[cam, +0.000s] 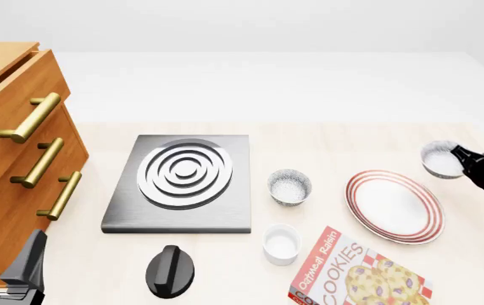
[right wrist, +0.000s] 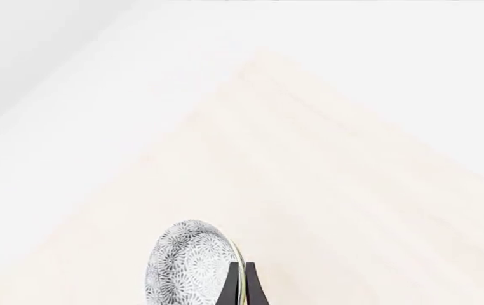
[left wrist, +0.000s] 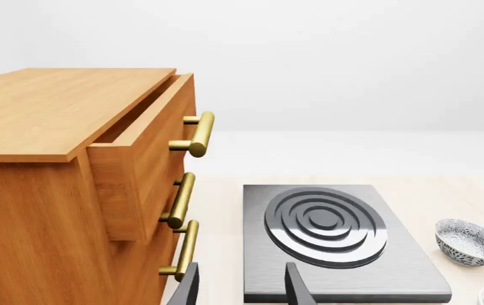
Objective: Pick the akita bowl next to the plate and place it on the plate.
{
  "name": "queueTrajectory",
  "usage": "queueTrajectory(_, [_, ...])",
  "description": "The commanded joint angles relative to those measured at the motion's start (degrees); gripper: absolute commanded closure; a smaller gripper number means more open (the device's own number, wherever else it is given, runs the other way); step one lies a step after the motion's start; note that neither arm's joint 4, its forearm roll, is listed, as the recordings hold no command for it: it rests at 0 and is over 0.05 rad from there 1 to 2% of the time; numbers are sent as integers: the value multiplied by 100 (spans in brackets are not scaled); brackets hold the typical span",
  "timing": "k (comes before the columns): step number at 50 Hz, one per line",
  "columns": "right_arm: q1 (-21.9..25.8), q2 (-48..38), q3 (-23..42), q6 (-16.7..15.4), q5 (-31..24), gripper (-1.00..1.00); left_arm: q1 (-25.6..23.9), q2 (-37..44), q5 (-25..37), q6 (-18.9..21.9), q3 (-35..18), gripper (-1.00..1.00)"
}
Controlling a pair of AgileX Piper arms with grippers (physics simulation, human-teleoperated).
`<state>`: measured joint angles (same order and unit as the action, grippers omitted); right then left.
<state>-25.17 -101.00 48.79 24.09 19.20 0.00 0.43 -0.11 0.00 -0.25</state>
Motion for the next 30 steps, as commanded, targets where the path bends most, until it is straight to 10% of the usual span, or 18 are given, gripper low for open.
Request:
queueTrajectory(1, [173, 415, -161, 114, -86, 100, 0, 0, 0, 0, 0, -100])
queueTrajectory(30, [598, 1184, -591, 315, -227, 100, 0, 0, 0, 0, 0, -100])
